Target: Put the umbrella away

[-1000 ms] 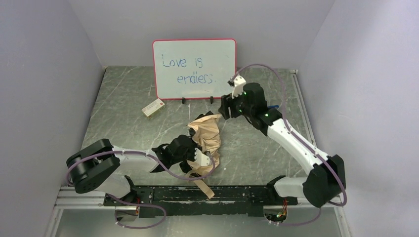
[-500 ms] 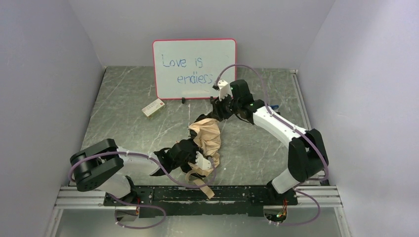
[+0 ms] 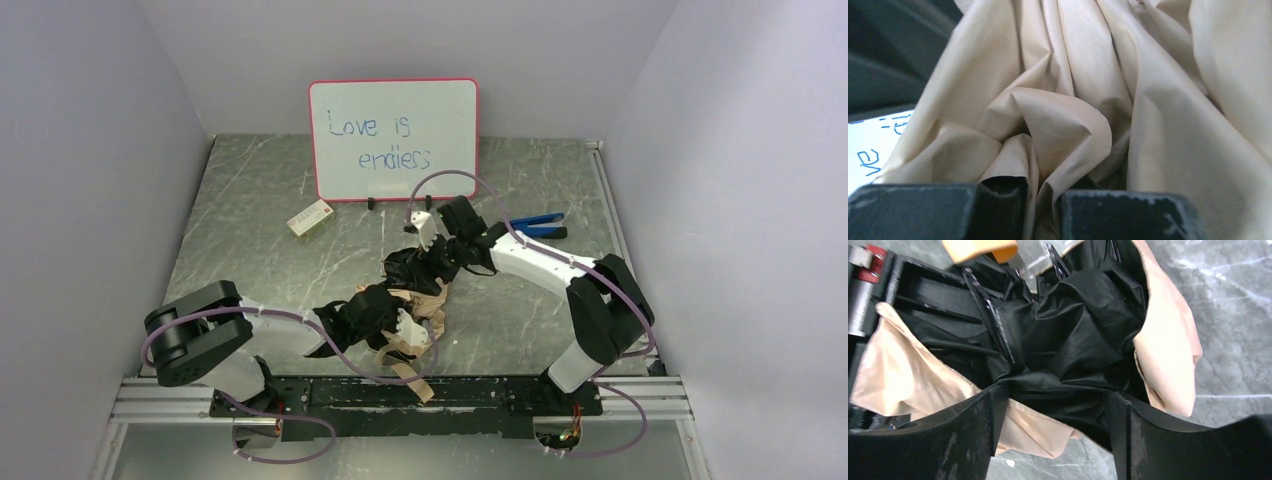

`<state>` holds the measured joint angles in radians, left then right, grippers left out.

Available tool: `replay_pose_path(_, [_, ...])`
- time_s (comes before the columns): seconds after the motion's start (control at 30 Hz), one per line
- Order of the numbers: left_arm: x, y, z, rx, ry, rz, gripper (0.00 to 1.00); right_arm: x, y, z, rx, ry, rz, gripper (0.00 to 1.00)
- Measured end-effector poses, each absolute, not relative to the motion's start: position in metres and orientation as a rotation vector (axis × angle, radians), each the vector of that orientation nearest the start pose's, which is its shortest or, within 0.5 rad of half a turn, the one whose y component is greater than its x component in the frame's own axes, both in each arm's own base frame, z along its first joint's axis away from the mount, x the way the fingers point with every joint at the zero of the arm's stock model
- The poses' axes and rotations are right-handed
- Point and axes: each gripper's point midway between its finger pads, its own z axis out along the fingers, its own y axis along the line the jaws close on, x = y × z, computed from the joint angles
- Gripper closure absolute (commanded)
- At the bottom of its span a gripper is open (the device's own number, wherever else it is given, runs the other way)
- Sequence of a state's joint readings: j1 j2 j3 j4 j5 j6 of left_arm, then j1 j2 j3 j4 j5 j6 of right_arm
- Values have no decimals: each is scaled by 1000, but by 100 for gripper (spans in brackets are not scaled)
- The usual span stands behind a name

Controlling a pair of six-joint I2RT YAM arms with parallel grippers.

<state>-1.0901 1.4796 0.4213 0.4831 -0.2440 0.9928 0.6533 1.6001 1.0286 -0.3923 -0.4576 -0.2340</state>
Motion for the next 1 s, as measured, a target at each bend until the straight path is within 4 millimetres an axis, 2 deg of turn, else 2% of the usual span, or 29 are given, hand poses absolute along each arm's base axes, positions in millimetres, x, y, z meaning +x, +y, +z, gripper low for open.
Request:
replay_pose_path(0.17, [231,-279,43,1779,1189,210,95,244,270,62,-1274,2258,717,14])
replay_pose_path(0.37, [230,-278,41,1786,1191,215,91,242,274,53,-1330,2239,720,12])
replay_pose_path(0.57, [229,-276,39,1789,1196,220,78,236,283,48,-1415,2168,711,19])
replay_pose_path(0.83, [226,-271,37,1788,1237,207,61,233,290,36,-1438,2175,744,32])
replay_pose_path(0.97, [221,-264,46,1748,1298,171,48,234,292,34,-1426,2179,730,35])
replay_pose_path(1.0, [220,-263,49,1735,1311,160,40,235,292,34,-1419,2181,724,37])
